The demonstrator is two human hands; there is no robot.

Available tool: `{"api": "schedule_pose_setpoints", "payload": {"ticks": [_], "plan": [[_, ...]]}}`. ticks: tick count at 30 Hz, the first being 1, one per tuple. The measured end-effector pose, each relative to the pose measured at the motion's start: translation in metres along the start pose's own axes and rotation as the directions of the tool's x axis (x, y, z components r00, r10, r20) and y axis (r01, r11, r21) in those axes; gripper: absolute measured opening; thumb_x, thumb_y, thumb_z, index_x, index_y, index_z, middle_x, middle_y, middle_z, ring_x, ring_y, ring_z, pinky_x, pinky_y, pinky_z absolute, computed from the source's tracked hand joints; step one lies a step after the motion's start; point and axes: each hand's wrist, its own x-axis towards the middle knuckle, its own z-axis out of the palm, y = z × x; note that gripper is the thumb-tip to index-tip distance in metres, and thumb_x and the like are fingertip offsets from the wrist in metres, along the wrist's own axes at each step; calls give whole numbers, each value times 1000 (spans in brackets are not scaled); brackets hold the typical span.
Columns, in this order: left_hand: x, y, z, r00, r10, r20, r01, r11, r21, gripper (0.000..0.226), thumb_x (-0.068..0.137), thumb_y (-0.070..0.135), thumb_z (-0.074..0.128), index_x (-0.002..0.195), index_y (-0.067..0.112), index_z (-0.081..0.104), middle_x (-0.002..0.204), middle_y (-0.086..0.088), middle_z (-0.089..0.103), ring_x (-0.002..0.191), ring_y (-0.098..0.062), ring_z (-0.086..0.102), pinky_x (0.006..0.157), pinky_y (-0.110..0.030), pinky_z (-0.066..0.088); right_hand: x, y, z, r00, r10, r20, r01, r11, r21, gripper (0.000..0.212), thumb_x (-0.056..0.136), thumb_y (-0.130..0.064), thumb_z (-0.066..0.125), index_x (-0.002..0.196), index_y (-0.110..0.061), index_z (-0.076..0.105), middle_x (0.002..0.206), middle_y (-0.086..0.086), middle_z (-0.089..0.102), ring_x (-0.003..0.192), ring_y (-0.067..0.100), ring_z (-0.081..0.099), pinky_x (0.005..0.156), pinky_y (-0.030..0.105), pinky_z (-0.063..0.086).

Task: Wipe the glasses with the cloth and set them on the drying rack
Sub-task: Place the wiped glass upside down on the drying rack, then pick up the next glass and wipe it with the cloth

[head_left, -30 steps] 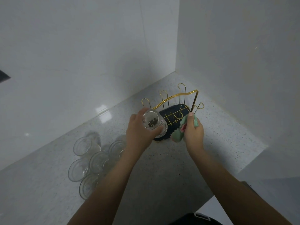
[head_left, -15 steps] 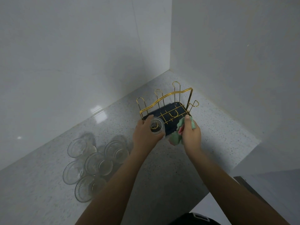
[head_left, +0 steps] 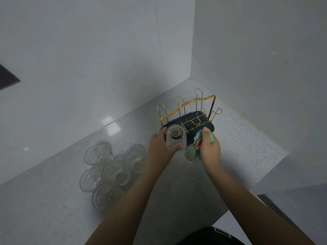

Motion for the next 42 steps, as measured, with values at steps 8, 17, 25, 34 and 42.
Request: {"api": "schedule_pose_setpoints", "payload": {"ticks": [8, 17, 25, 34, 42], "plan": [[-33, -68, -39, 983, -115, -142, 154, 940, 304, 65, 87, 44, 64, 143, 20, 43, 149, -6, 39, 138, -25, 32, 113, -41, 21, -46, 8, 42, 996, -6, 88, 5, 1000, 11, 41, 99, -39, 34, 69, -15, 49, 65, 1, 50, 62, 11, 49, 57, 21, 40], [-29, -116, -59, 976, -211, 49, 173, 895, 411, 94, 85, 55, 61, 155, 15, 13, 162, -8, 18, 148, -24, 18, 118, -44, 7, -84, 15, 74, 995, 27, 95, -27, 1000, -1, 44, 98, -40, 35, 64, -17, 48, 59, -1, 50, 58, 11, 49, 58, 24, 40], [-16, -125, -56, 979, -200, 44, 172, 921, 351, 99, 77, 50, 72, 152, 7, 23, 152, -13, 37, 144, -28, 29, 120, -45, -2, -90, 16, 71, 999, -3, 51, 2, 1000, 9, 48, 100, -37, 32, 63, -19, 56, 57, -5, 58, 55, 9, 53, 60, 24, 44], [-37, -110, -65, 993, -109, -49, 104, 990, -96, 93, 69, 36, 83, 146, 12, 37, 136, -6, 51, 127, -23, 48, 109, -36, 33, -101, -2, 56, 990, 137, 34, -138, 990, 18, 54, 100, -42, 28, 56, -14, 46, 56, 1, 49, 58, 13, 48, 59, 24, 38], [-83, -66, -91, 984, -147, 97, 168, 625, -763, 66, 83, 13, 74, 138, 19, 38, 114, -7, 59, 95, -14, 63, 70, -20, 53, -145, -32, 55, 921, -115, 373, 96, 993, 70, 48, 98, -45, 20, 79, -25, 59, 52, -4, 46, 41, -7, 47, 48, 3, 37]]}}
